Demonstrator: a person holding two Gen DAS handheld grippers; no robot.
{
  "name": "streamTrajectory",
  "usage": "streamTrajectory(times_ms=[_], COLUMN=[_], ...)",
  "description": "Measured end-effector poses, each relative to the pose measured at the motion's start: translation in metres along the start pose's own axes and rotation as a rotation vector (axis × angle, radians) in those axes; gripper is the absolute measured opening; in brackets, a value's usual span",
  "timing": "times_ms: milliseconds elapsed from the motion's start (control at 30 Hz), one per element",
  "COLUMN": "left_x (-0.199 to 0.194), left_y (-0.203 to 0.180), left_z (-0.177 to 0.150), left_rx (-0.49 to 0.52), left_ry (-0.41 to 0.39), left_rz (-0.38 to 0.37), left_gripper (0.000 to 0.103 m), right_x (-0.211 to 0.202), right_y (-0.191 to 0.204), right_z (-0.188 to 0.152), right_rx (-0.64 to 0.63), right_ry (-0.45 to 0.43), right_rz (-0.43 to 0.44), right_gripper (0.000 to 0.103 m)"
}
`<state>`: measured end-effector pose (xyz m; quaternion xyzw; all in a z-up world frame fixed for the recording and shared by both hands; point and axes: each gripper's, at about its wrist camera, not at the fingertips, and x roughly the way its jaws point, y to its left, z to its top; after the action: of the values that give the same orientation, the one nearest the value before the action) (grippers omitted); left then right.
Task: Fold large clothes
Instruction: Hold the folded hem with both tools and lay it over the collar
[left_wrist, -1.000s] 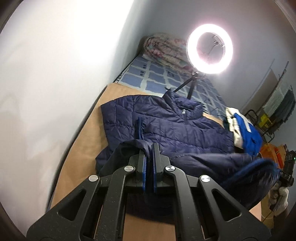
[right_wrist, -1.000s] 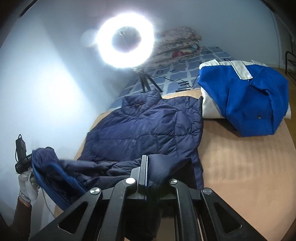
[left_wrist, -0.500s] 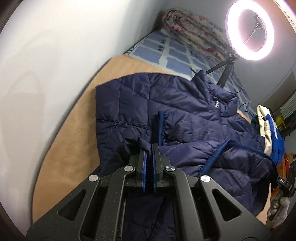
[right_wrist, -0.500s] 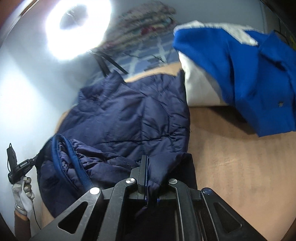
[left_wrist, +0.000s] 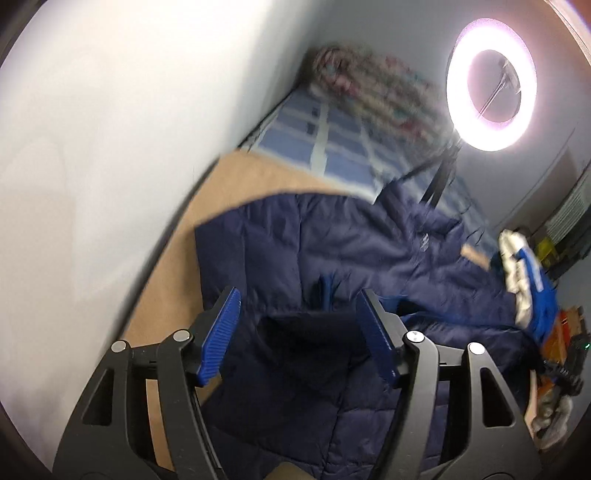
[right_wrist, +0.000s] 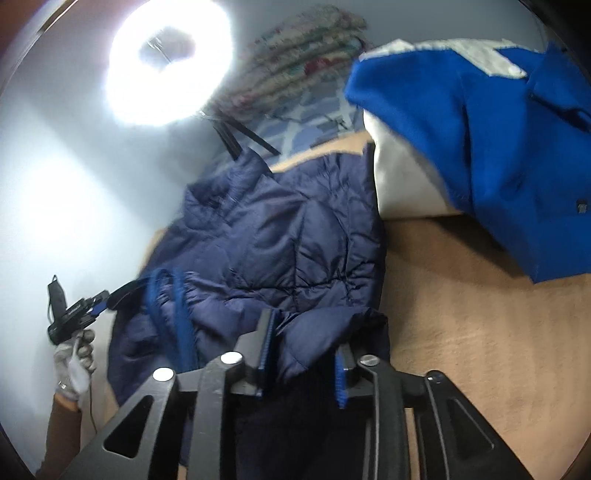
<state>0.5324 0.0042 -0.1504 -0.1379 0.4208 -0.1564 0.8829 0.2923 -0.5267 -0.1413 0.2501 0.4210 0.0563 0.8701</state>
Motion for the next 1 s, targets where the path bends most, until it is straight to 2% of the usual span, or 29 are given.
streamTrajectory(times_ms=[33, 100, 167, 267, 500, 533, 567, 600, 633, 667, 700, 733, 767, 833, 1000], left_x=[-0.003, -0.001, 0.016, 0.040, 0.066, 0.067, 0.067, 0.067, 0.066, 0.065, 0.065, 0.063, 0.061, 0.057, 0.044], left_y=[0.002, 0.003, 0.005, 0.004, -0.011, -0.015, -0.017, -0.020, -0.024, -0.028, -0.031, -0.034, -0.036, -0.040, -0.043], left_z=[0.001, 0.000, -0.006, -0.020, -0.041, -0.043, -0.044, -0.046, -0.047, -0.047, -0.048, -0.050, -0.051, -0.053, -0.052], left_rx=[0.014, 0.071, 0.116, 0.146, 0.223, 0.247, 0.261, 0.278, 0.296, 0.313, 0.328, 0.345, 0.359, 0.381, 0.394], left_ry=[-0.006, 0.018, 0.092, 0.169, 0.189, 0.185, 0.182, 0.178, 0.173, 0.164, 0.156, 0.144, 0.132, 0.116, 0.066], left_rz=[-0.006, 0.006, 0.032, 0.048, 0.131, 0.149, 0.157, 0.166, 0.182, 0.199, 0.208, 0.219, 0.227, 0.225, 0.219], left_gripper=[0.067, 0.067, 0.067, 0.067, 0.067, 0.065, 0.056, 0.049, 0.037, 0.026, 0.019, 0.009, 0.006, 0.003, 0.001], right_x=[-0.007, -0.019, -0.026, -0.018, 0.022, 0.028, 0.033, 0.038, 0.041, 0.044, 0.043, 0.042, 0.040, 0.036, 0.026], right_y=[0.000, 0.000, -0.003, -0.009, 0.003, 0.003, 0.002, 0.000, -0.001, -0.001, 0.001, 0.005, 0.007, 0.015, 0.033], right_z=[-0.001, -0.004, -0.005, -0.003, 0.007, 0.009, 0.009, 0.009, 0.009, 0.008, 0.007, 0.004, 0.003, -0.001, -0.008], right_rx=[-0.019, -0.057, -0.080, -0.084, -0.177, -0.183, -0.183, -0.178, -0.174, -0.175, -0.183, -0.201, -0.215, -0.246, -0.344], right_ry=[-0.027, -0.099, -0.145, -0.108, 0.000, 0.019, 0.036, 0.055, 0.066, 0.073, 0.067, 0.053, 0.046, 0.028, -0.015], right_rz=[-0.015, -0.074, -0.100, -0.093, -0.181, -0.200, -0.219, -0.234, -0.229, -0.223, -0.246, -0.266, -0.280, -0.317, -0.401], right_gripper=[0.062, 0.082, 0.082, 0.082, 0.081, 0.079, 0.077, 0.064, 0.048, 0.042, 0.036, 0.026, 0.022, 0.007, 0.004])
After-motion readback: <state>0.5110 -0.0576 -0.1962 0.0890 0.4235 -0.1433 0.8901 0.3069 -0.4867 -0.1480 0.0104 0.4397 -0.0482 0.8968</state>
